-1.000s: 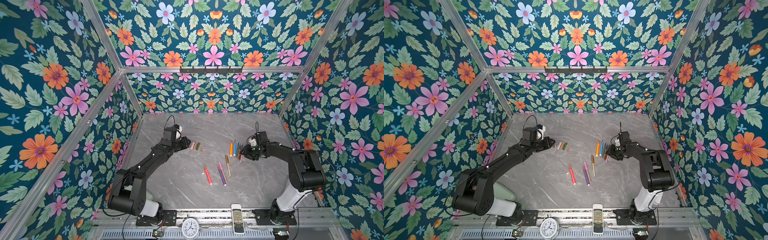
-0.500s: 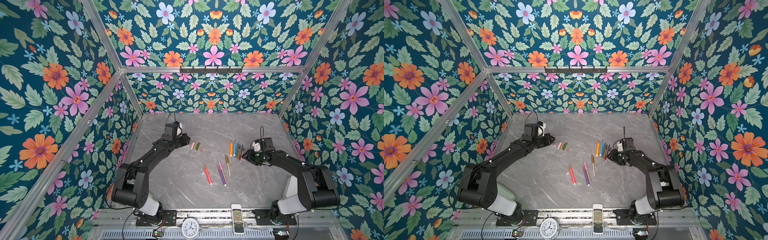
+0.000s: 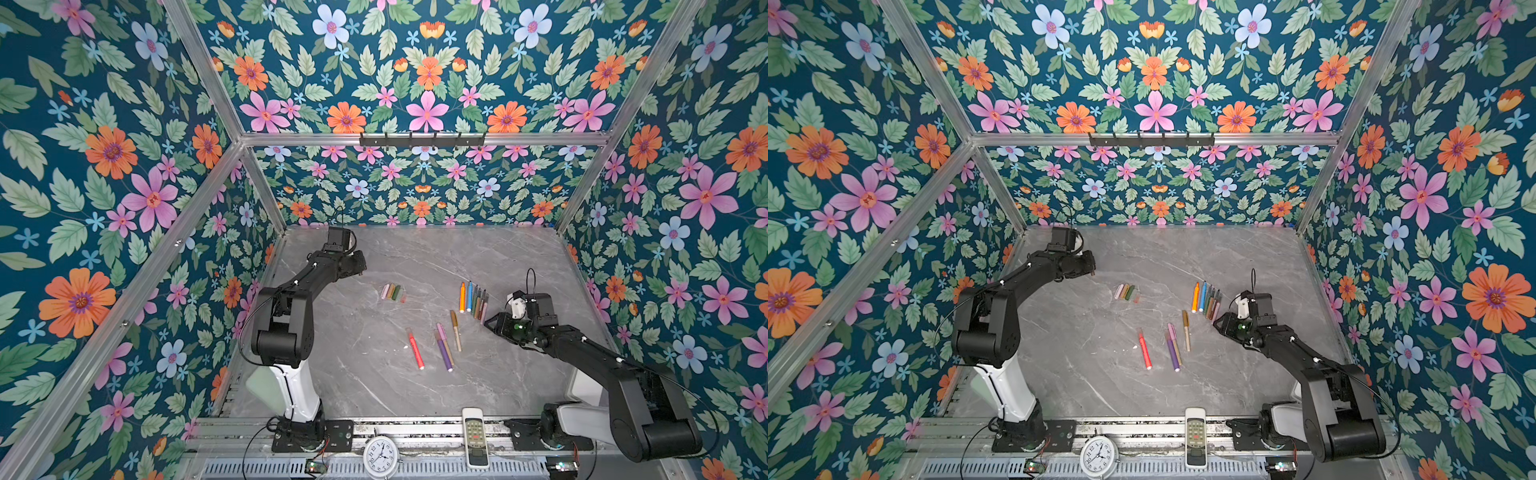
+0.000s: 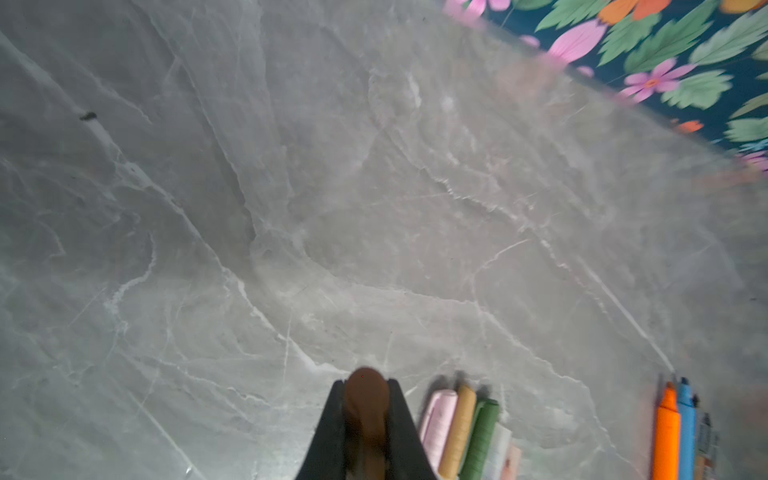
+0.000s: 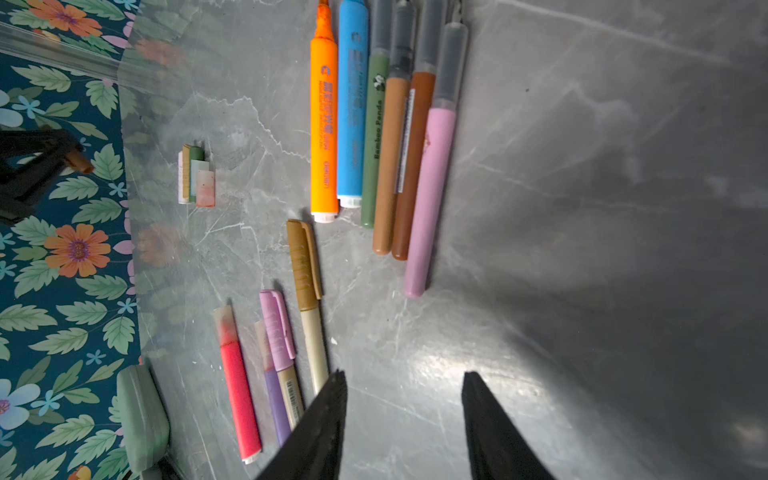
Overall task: Open the pen caps
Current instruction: 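Lay the uncapped pink pen with the pens while left carries the brown cap, then lower the brown cap beside the pink cap and open the left gripper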
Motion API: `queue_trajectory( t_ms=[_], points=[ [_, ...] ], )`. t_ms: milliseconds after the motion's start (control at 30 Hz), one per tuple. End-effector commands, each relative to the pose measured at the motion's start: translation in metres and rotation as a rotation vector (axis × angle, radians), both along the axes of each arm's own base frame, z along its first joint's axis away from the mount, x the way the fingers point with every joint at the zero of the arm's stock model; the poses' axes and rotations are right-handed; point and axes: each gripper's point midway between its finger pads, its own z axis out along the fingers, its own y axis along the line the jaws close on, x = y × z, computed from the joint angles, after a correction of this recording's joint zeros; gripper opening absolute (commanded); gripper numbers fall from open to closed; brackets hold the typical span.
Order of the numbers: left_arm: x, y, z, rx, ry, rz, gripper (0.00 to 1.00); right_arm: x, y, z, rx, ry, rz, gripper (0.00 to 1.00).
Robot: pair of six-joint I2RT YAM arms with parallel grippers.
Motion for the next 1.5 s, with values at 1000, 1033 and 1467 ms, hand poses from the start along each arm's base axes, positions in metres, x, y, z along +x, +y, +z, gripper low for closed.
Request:
queue_trajectory(
  t_ms=[1000,1033,1467],
  points=[
    [0.005,-0.003,-0.085,0.076,0.239,-0.203,0.04,-0.034,-0.001,0.05,-0.097,-0.117,0.025,0.48],
    [0.006,-0.008,-0.081,0.045,0.237,-0.212,0.05,-0.04,-0.002,0.048,-0.102,-0.123,0.027,0.48],
    [-0.032,-0.031,-0.083,0.221,0.322,-0.285,0.1,-0.057,-0.01,0.055,-0.09,-0.26,-0.01,0.58]
  ],
)
